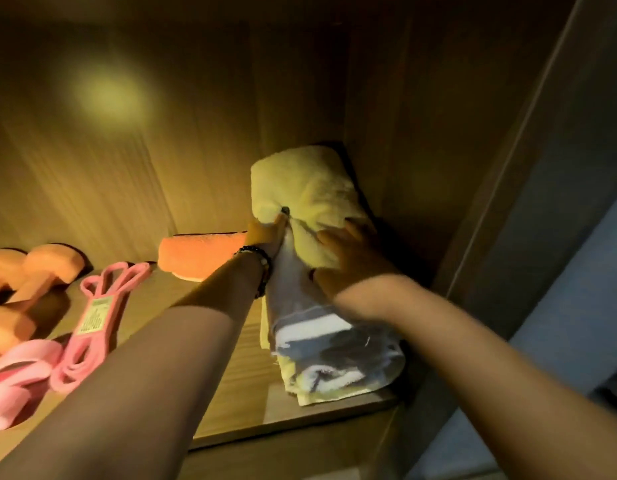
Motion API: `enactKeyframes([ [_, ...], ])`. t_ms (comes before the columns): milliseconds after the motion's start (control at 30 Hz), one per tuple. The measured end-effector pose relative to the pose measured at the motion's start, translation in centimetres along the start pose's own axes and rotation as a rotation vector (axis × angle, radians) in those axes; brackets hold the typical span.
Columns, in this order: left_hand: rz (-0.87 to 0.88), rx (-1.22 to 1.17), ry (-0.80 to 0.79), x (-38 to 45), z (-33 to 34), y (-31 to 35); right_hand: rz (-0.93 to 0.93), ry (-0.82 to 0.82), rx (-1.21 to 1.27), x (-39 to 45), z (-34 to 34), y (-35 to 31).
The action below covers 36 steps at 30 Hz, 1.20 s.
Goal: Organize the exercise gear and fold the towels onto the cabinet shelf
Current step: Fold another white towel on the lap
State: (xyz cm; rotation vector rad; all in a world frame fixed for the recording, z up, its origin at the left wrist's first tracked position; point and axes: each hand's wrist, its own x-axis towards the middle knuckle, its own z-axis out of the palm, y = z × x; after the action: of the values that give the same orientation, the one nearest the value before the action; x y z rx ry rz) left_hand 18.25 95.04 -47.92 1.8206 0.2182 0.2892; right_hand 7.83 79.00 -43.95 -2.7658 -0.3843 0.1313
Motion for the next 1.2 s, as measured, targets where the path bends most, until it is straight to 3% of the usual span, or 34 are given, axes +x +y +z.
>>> enactKeyframes([
  [67,-0.029,0.043,0.012,0.1,-0.3,-0.6,0.015,0.028,0.019,-0.3,1.6,0.4],
  [133,0.001,0.251,0.113,-0.1,-0.9,0.0,0.004,0.082,0.047,-0.3,2.1,0.6],
  [200,0.314,0.577,0.168,-0.1,-1.7,1.6,-0.03,0.144,0.01,-0.2,2.3,0.7],
  [267,0.619,0.746,0.098,0.6,-1.9,3.4,-0.041,0.148,0.007,-0.5,2.6,1.0],
  [433,0.82,0.769,-0.083,1.6,0.0,2.0,-0.073,0.294,0.022,-2.8,4.7,1.6],
  [567,0.637,0.776,-0.163,2.6,0.3,-1.0,-0.083,0.461,-0.04,-2.8,6.6,1.3],
  [700,0.642,0.765,-0.166,2.9,0.4,-1.1,-0.006,0.384,-0.05,-2.3,6.4,1.9],
  [800,0.544,0.734,-0.211,1.8,0.4,-1.5,-0.007,0.335,-0.083,-2.4,5.7,1.6],
  [967,0.475,0.46,-0.329,-5.9,-1.9,-2.5,-0.026,0.261,-0.021,-3.4,5.1,1.4],
  [1067,0.475,0.343,-0.403,-11.6,-4.1,-4.1,0.077,0.103,-0.041,-4.8,4.8,1.1],
  [1200,0.215,0.255,-0.344,-16.2,-6.8,-2.9,0.102,0.16,0.105,-6.6,2.8,0.5],
])
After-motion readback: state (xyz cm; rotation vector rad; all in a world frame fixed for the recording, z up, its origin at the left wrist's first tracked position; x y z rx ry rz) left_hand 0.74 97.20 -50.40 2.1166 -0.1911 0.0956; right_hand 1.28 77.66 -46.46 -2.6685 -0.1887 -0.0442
